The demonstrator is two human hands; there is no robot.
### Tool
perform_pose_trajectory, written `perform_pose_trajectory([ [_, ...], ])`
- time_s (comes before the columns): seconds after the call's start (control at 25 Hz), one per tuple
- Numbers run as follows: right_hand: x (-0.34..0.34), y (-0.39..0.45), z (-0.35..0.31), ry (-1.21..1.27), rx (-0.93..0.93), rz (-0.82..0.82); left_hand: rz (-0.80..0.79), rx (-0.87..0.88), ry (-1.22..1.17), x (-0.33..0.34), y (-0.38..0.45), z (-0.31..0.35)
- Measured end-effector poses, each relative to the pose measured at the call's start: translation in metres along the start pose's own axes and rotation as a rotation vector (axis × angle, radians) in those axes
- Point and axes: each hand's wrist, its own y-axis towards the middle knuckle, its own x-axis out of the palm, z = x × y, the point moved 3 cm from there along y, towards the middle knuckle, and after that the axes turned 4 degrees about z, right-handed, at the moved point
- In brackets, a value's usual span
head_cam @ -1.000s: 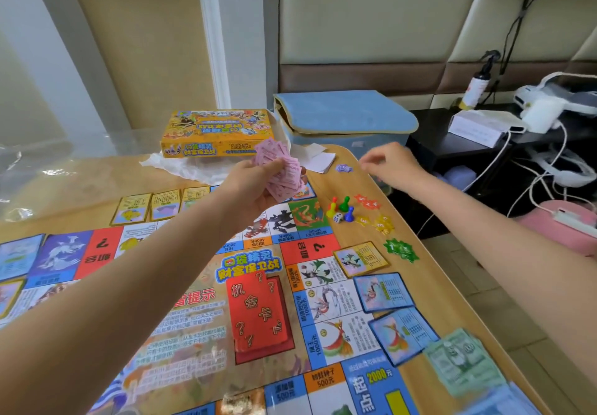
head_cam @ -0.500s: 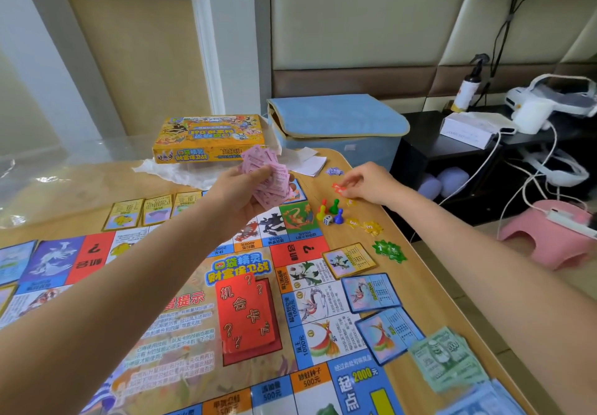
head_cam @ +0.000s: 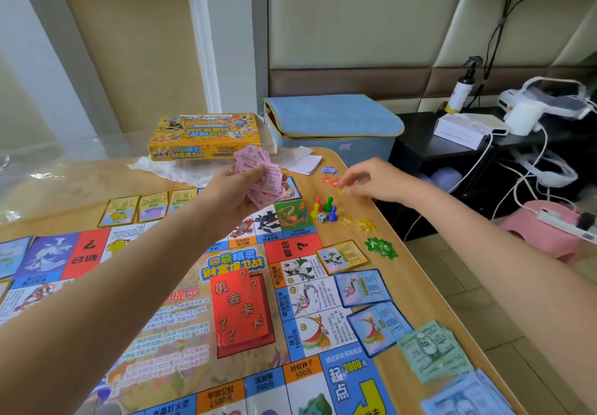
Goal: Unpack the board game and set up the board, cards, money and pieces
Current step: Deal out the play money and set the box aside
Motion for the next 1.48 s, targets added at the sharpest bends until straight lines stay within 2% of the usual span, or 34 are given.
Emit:
perform_pose_trajectory([
  [0.08,0.0,-0.026,0.003,-0.047,0.0,-0.223,-0.001,0.0,-0.004,0.002,-0.003,-0.001],
  [0.12,0.001,-0.035,0.006,-0.029,0.03,-0.267,-0.009,-0.001,-0.008,0.003,-0.004,-0.002],
  [0.24,0.01,-0.045,0.013,0.148,0.187,-0.147,-0.02,-0.002,-0.007,0.005,-0.006,-0.001],
  [0.36,0.017,-0.04,0.01,0.132,0.234,-0.019,-0.014,-0.006,-0.01,0.006,-0.006,0.0],
  [0.48,0.02,-0.04,0.003,0.052,0.23,-0.009,-0.014,-0.007,-0.013,0.006,-0.007,0.001],
  [0.88,0.008,-0.02,0.006,0.056,0.293,0.08,0.004,-0.009,-0.004,-0.003,-0.004,0.002],
  [1.08,0.02,-0.038,0.002,-0.225,0.242,0.049,0.005,-0.018,0.001,-0.002,-0.004,-0.003],
  [1.28,0.015,-0.043,0.008,-0.002,0.333,0.048,0.004,-0.018,0.005,-0.001,-0.006,-0.002],
  [1.48,0.01,-0.024,0.011,-0.015,0.354,0.12,0.016,-0.018,0.013,0.0,-0.007,-0.002],
])
